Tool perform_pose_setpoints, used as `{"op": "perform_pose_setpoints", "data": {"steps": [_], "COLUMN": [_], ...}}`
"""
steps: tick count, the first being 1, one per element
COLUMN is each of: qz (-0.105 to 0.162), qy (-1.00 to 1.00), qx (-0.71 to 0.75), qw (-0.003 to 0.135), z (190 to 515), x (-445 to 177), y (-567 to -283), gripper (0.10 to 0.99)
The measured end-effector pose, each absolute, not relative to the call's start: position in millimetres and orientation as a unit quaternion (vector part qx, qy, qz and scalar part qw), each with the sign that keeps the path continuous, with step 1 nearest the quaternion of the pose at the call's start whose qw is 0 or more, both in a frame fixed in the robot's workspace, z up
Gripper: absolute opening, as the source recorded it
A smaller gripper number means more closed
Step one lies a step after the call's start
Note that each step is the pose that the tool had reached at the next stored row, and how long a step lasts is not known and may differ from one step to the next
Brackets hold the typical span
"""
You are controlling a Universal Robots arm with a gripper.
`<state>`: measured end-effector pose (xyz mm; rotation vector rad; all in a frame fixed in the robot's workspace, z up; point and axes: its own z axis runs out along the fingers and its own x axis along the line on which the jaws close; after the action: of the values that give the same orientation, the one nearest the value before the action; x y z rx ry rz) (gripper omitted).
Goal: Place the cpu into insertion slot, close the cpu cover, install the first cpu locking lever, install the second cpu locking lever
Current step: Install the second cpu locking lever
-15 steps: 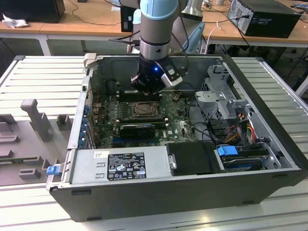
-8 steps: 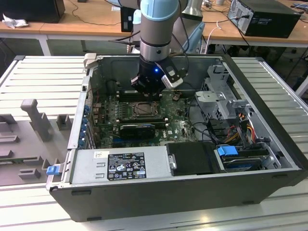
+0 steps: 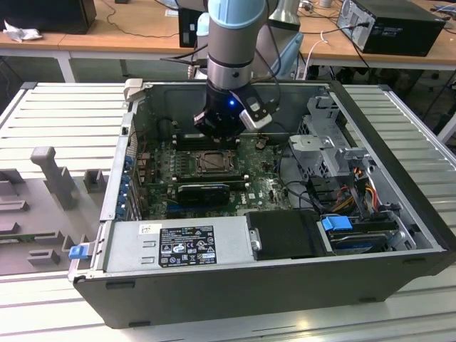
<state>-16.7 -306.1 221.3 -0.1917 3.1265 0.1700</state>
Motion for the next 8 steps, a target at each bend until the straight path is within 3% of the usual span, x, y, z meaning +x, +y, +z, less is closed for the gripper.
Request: {"op": "perform_pose_setpoints", "data": {"steps": [8], "qz": [0.054], "qy": [0.997], "qx": [-0.061], "qw": [0.002], "z": [231.1], "x": [-16.7], "y": [-309.3], "gripper": [0.106]}}
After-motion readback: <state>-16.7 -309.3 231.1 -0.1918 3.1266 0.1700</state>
